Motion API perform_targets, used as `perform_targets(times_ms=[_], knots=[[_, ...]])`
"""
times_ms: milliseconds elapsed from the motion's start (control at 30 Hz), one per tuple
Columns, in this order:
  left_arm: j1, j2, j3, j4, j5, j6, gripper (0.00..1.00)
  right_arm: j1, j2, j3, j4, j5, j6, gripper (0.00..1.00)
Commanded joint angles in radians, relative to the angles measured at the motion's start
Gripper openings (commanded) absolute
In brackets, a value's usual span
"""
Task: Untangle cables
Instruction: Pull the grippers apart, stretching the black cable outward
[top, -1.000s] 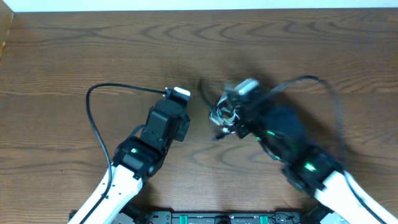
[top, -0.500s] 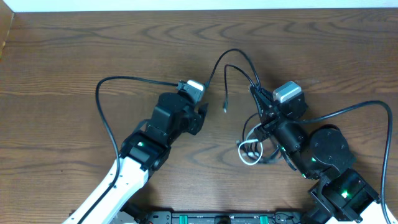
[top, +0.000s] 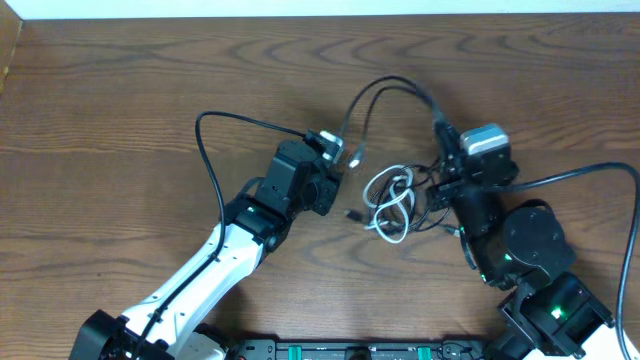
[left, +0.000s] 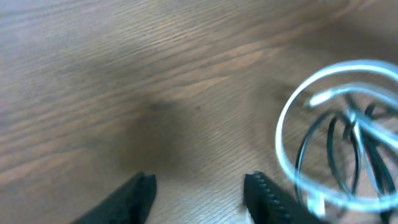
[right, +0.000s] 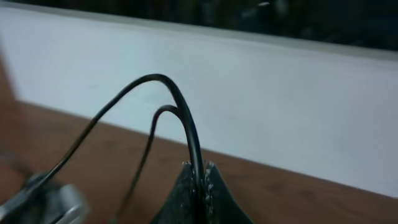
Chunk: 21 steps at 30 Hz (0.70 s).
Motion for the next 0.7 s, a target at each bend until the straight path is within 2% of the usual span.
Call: perform_targets(times_ms=[0, 67, 167, 200, 300, 367, 533, 667], knots=[[-0.003, -0.003, 0.014, 0.019, 0.092, 0.001, 0.59, 0.005, -0.008, 0.069, 0.010, 0.119, -0.065, 0.01], [-0.003, -0.003, 0.014, 0.051, 0.248, 0.001, 0.64, 0.005, -0.008, 0.078, 0.011, 0.089, -0.065, 0.01], [-0.003, -0.002, 0.014, 0.123, 0.438, 0.001, 0.66, 0.005, -0.007, 0.082, 0.011, 0.058, -0.043, 0.01], [-0.004, -0.002, 0.014, 0.155, 0.482, 0.001, 0.64, 0.005, -0.007, 0.082, 0.011, 0.047, -0.035, 0.01], [-0.019, -0.002, 0.014, 0.219, 0.526, 0.002, 0.52, 0.005, -0.008, 0.082, 0.012, 0.013, -0.031, 0.01], [-0.037, -0.002, 0.014, 0.240, 0.531, 0.022, 0.51, 0.005, -0.008, 0.083, 0.015, 0.011, -0.031, 0.01], [-0.099, -0.001, 0.013, 0.239, 0.665, 0.164, 0.72, 0.006, -0.008, 0.089, 0.014, 0.011, -0.031, 0.01], [-0.154, 0.003, 0.013, 0.227, 0.667, 0.238, 0.78, 0.012, -0.008, 0.090, 0.014, 0.011, -0.031, 0.01]])
